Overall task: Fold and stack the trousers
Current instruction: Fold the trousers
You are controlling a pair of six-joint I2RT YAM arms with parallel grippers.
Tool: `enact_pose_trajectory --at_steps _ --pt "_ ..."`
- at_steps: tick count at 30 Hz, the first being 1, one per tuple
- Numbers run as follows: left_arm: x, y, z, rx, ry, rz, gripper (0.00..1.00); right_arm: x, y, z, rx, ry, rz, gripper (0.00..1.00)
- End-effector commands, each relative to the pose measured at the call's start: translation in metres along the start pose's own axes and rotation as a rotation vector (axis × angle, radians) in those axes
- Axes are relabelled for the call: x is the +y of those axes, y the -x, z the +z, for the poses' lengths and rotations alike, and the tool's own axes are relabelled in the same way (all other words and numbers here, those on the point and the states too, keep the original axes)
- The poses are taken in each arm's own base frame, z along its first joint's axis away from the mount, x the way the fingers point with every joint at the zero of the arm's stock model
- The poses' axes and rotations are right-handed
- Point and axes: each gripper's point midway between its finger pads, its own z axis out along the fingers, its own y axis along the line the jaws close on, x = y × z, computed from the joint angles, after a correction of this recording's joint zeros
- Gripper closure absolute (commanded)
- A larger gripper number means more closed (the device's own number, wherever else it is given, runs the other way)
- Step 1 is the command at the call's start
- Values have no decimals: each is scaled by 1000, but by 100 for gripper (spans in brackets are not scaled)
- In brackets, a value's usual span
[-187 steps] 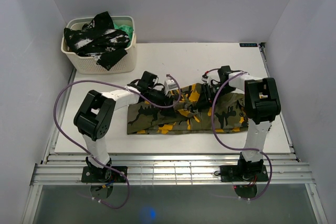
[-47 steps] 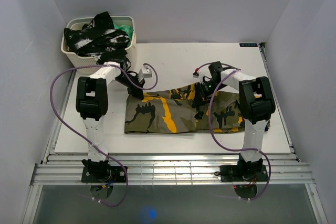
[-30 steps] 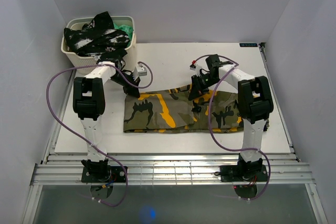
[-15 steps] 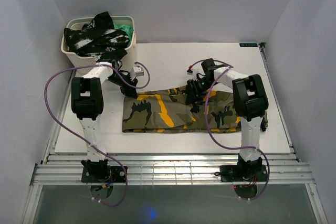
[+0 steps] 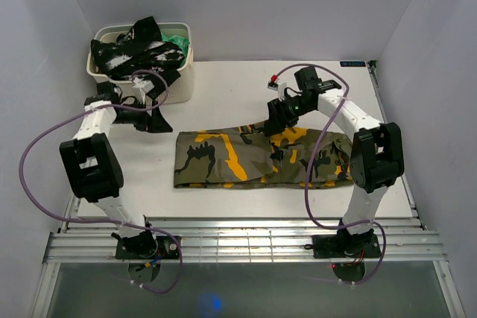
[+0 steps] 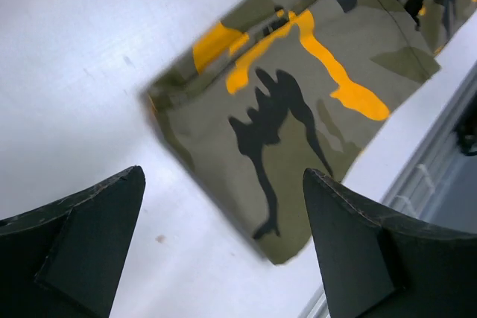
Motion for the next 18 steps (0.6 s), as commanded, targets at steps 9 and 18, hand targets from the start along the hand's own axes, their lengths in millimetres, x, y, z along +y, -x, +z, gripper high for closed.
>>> enact_pose_trajectory --at_steps 9,18 --pt "-27 -102 32 0 -25 -512 2 -13 -121 63 296 39 94 51" --pt "-4 -135 60 24 8 -674 26 -27 -150 82 366 19 120 56"
